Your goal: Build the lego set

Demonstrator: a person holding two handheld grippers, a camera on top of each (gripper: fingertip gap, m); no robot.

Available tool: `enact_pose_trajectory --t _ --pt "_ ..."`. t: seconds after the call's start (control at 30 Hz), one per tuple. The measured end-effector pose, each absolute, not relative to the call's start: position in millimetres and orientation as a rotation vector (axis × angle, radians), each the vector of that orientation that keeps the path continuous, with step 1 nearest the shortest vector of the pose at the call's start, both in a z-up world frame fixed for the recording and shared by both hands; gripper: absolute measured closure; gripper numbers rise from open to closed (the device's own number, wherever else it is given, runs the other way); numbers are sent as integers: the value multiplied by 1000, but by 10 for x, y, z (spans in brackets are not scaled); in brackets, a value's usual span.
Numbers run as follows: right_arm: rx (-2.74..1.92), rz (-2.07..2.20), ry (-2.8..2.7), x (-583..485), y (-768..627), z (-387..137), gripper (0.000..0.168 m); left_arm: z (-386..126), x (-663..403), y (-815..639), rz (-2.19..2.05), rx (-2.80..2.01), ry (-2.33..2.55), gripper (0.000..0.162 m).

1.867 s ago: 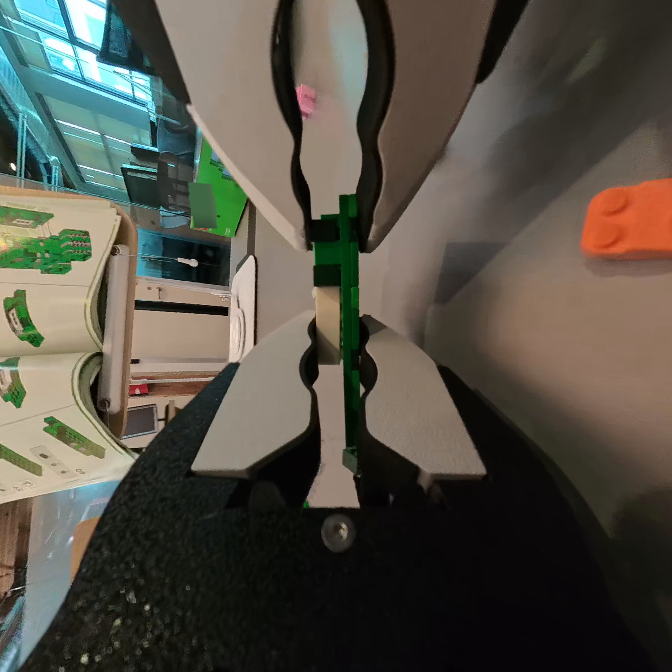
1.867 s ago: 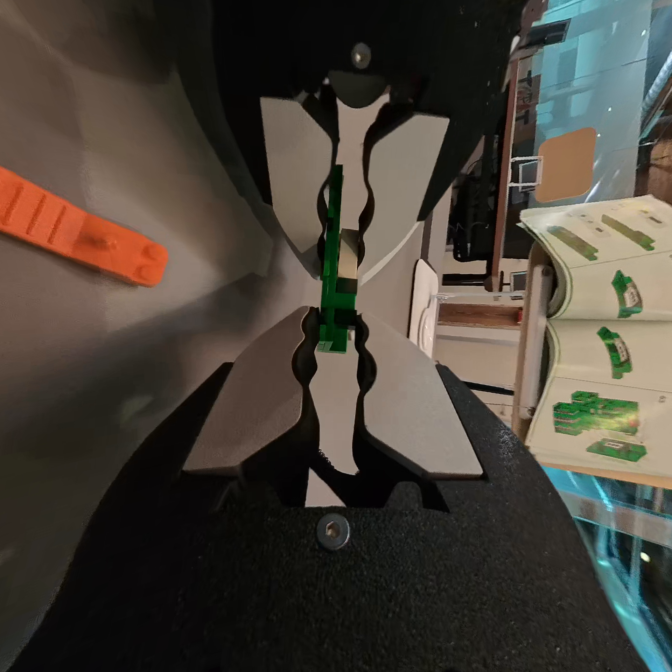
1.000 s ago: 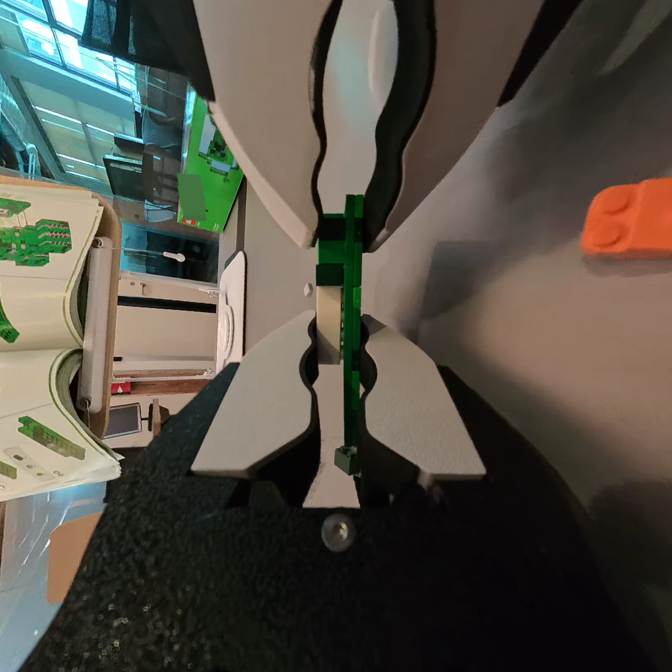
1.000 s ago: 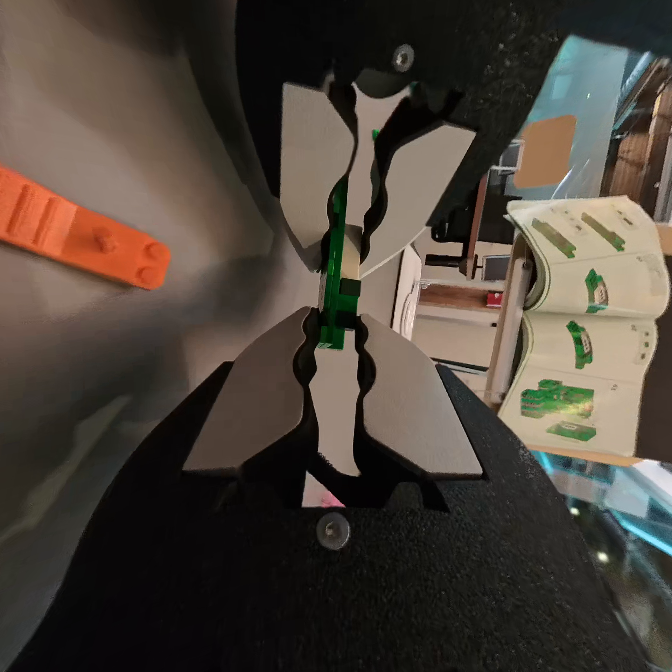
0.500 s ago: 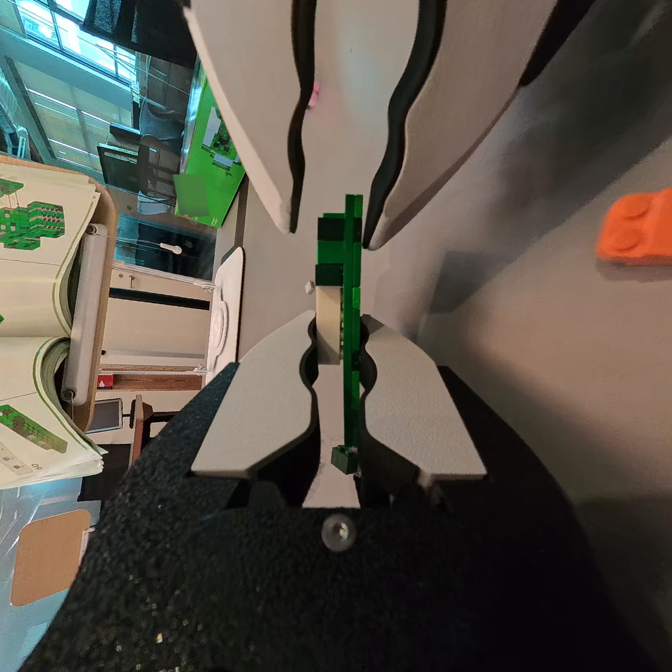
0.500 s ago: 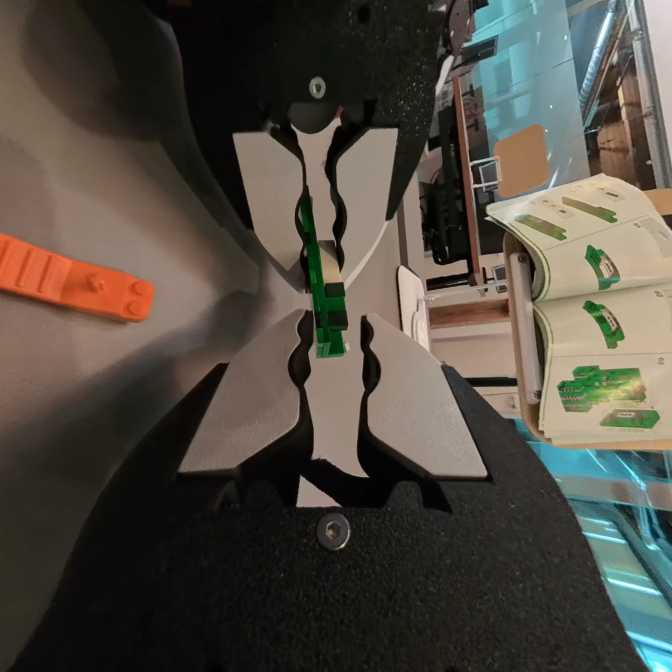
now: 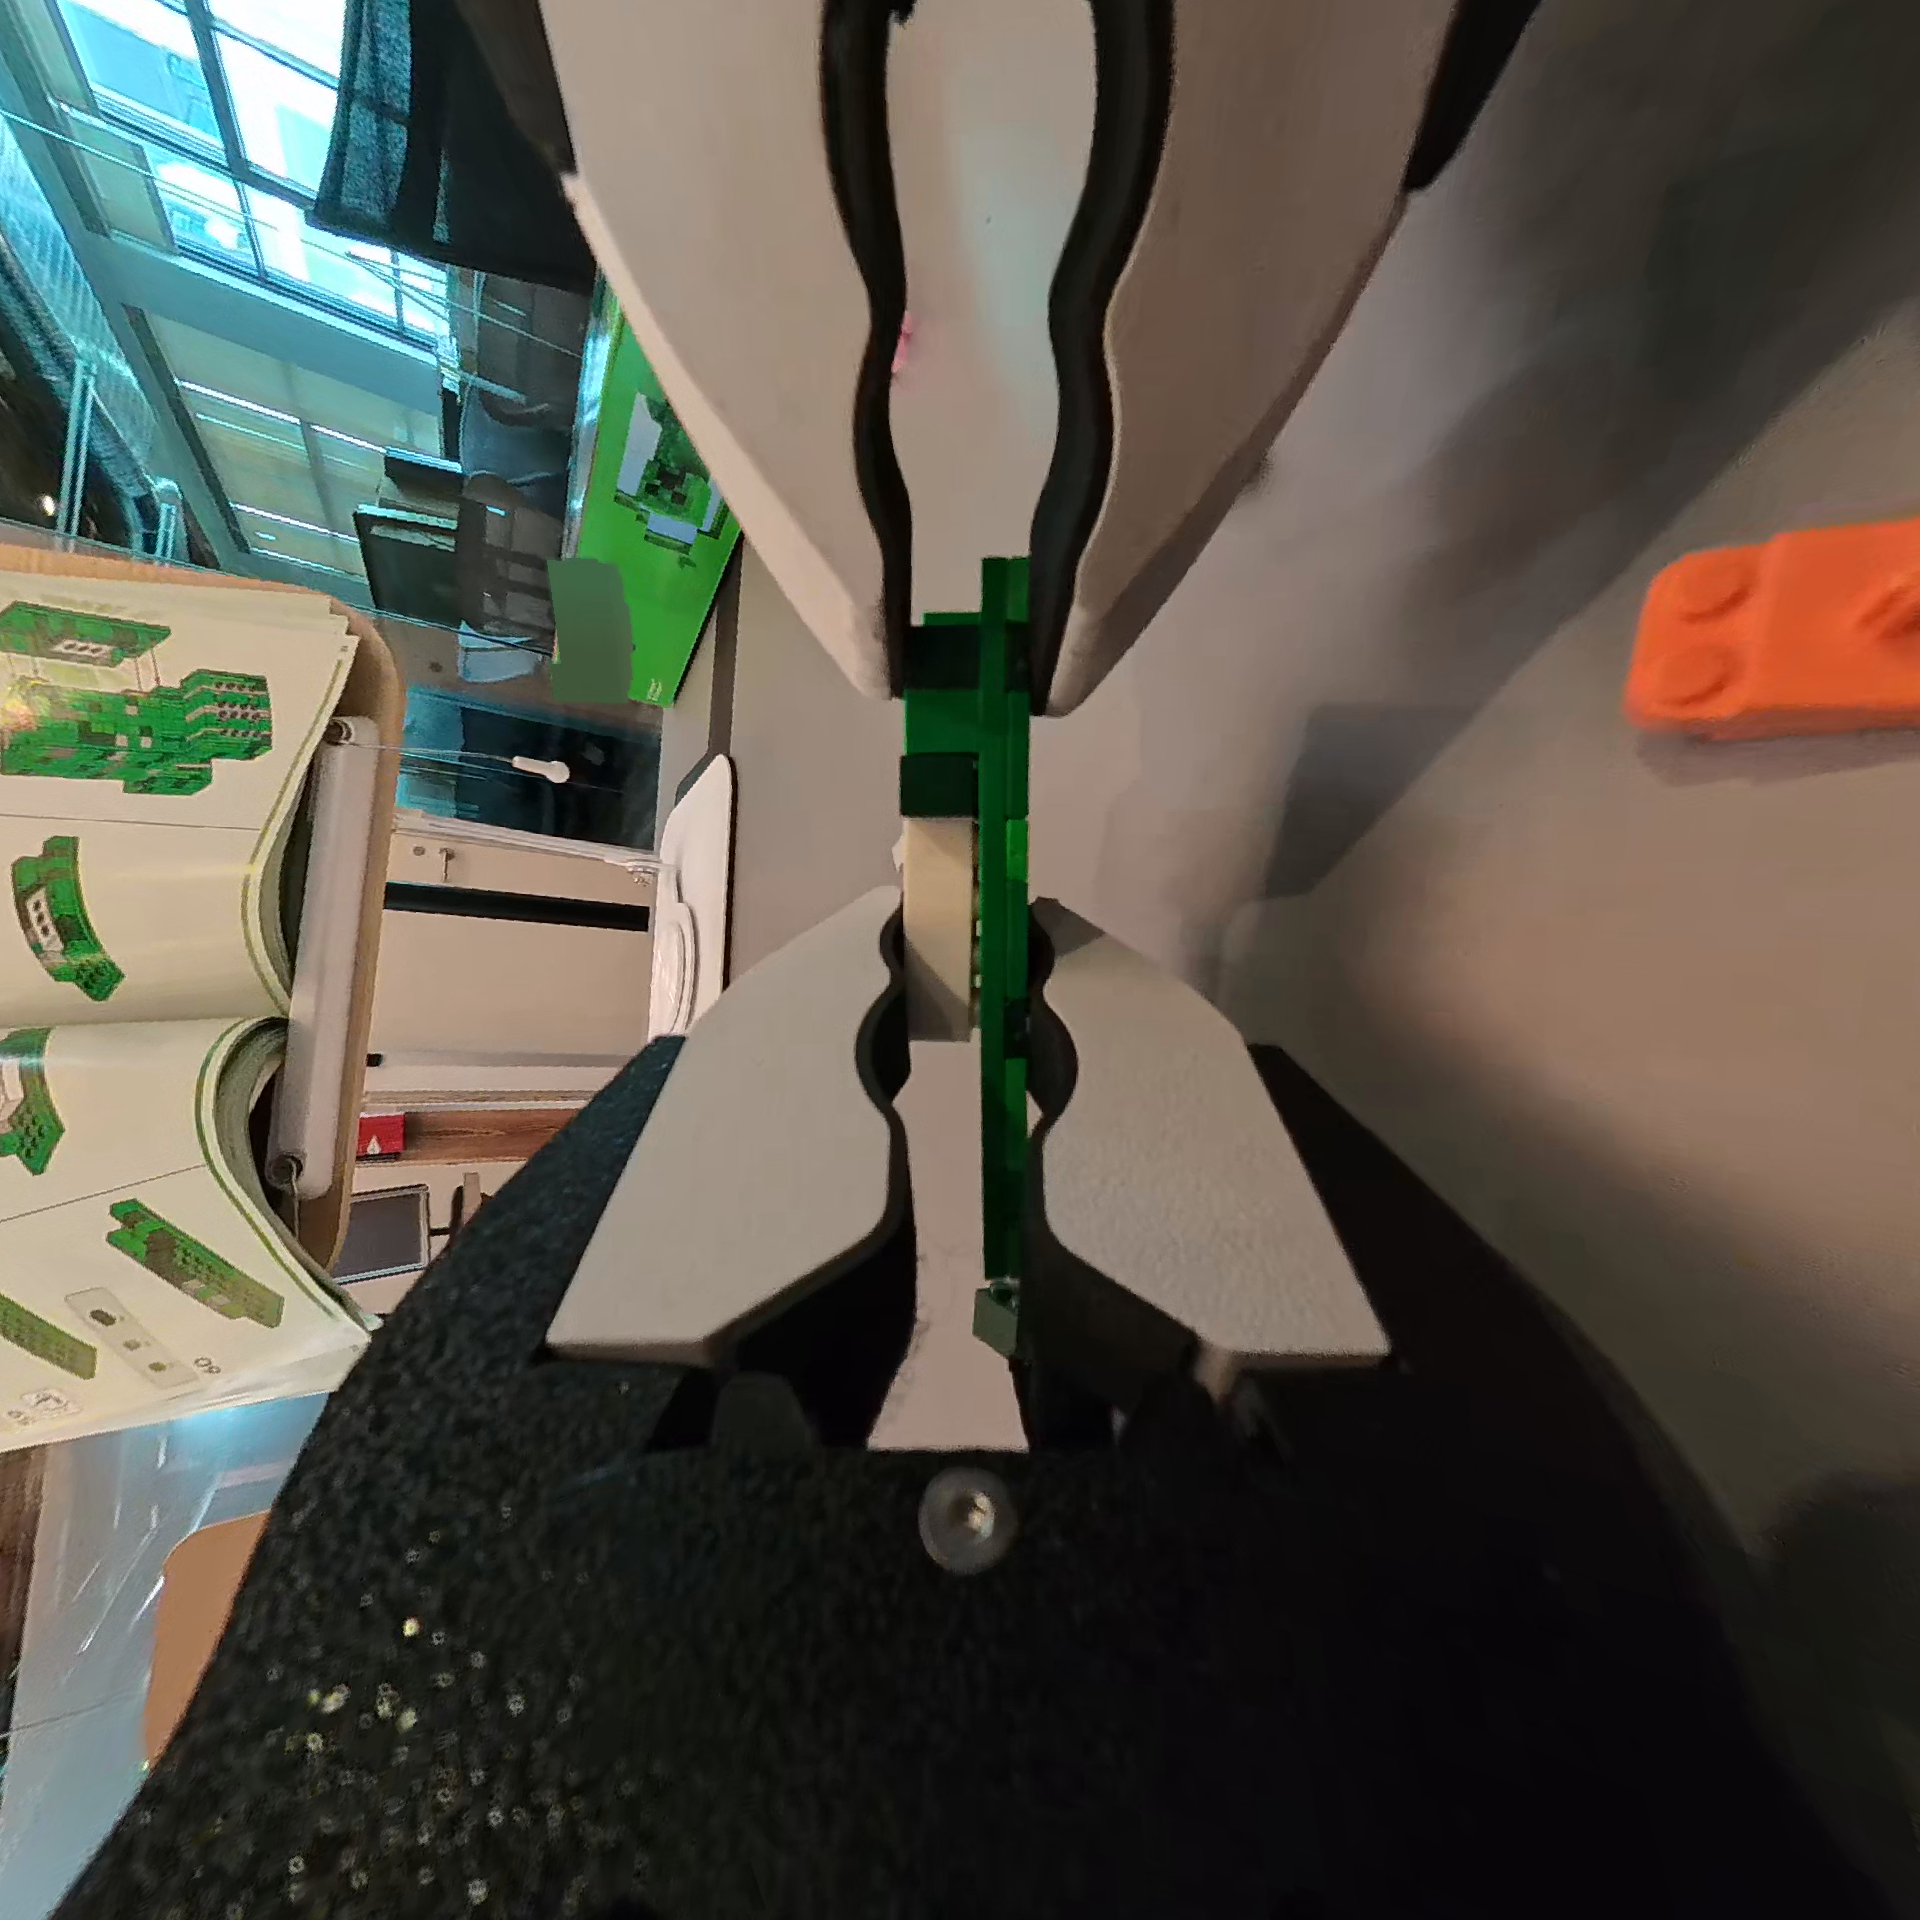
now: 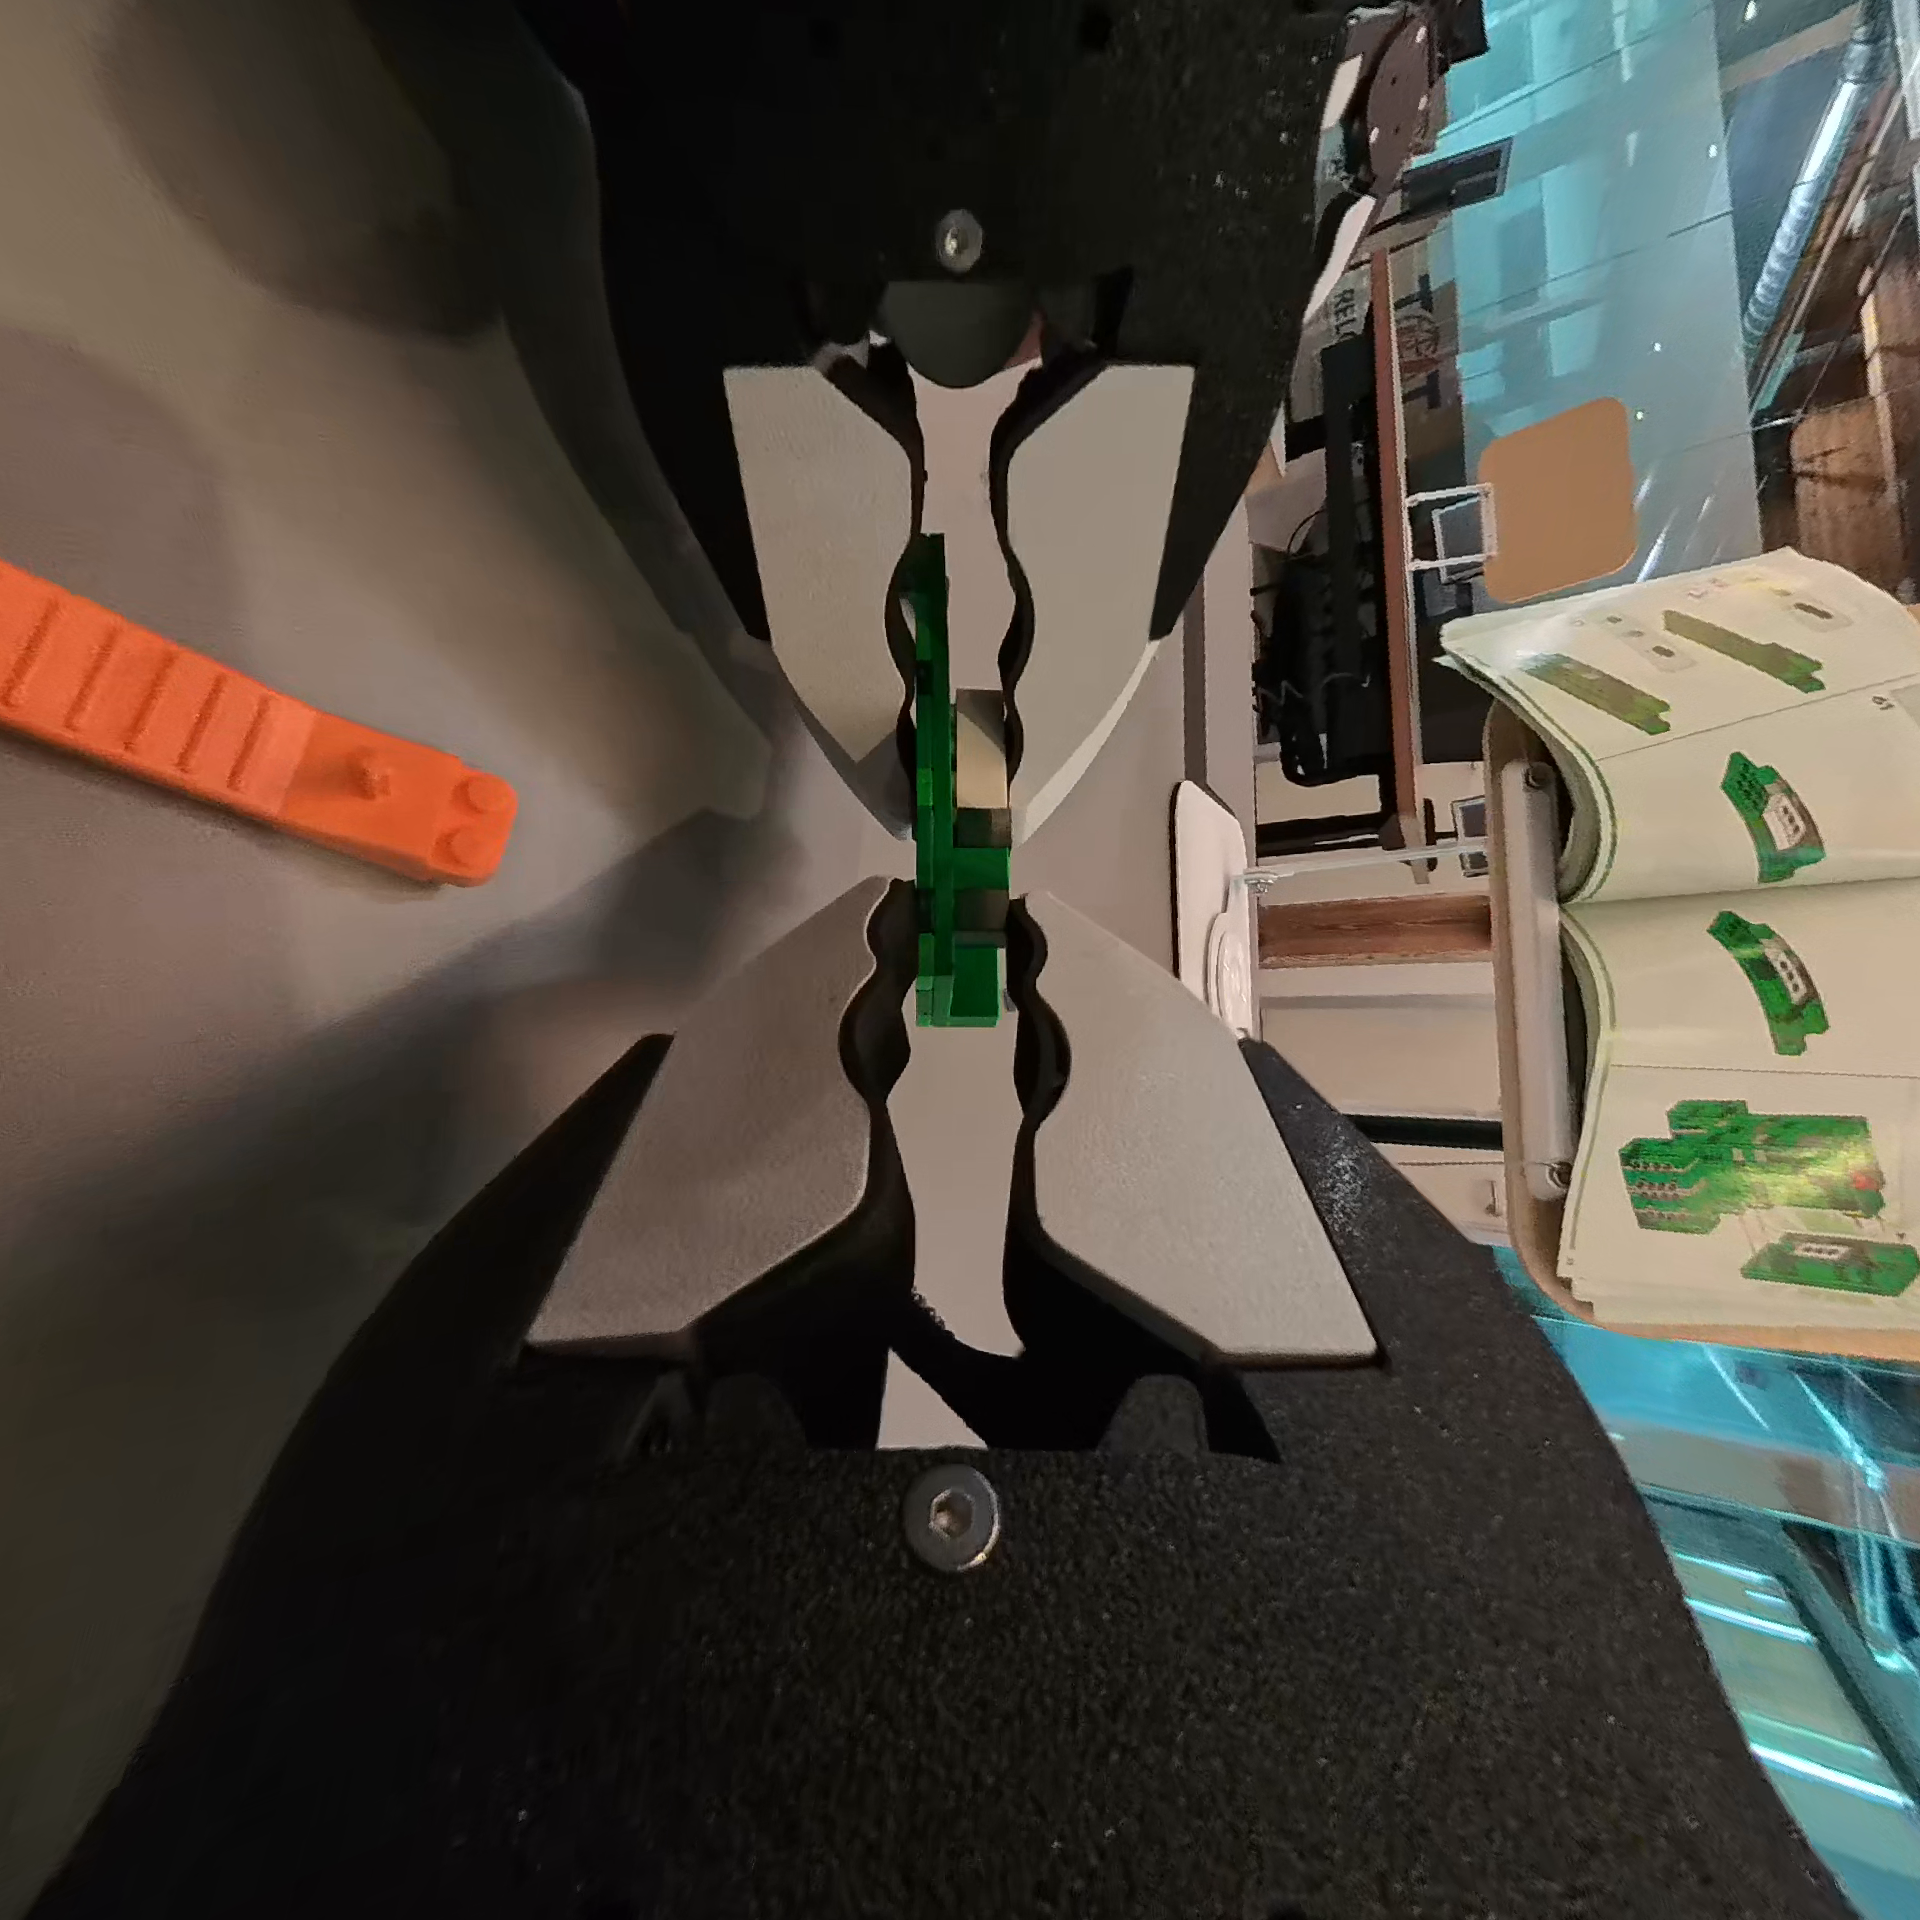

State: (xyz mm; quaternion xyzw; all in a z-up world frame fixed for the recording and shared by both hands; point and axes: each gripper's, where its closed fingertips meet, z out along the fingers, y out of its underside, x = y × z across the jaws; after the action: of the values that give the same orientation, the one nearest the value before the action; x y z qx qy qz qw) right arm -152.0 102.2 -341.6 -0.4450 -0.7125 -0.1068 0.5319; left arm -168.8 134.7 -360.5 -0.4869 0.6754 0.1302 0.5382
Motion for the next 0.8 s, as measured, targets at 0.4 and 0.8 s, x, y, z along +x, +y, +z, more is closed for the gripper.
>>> enact_pose_trajectory --t 0.4,0.8 --pt "-1649 471 -1622 -913 1000 -3649 142 -3468 -1872 1559 459 -1110 1485 145" --pt "-1739 816 -1768 -888 984 -3803 143 -3525 -1832 1522 413 -1098 1519 145"
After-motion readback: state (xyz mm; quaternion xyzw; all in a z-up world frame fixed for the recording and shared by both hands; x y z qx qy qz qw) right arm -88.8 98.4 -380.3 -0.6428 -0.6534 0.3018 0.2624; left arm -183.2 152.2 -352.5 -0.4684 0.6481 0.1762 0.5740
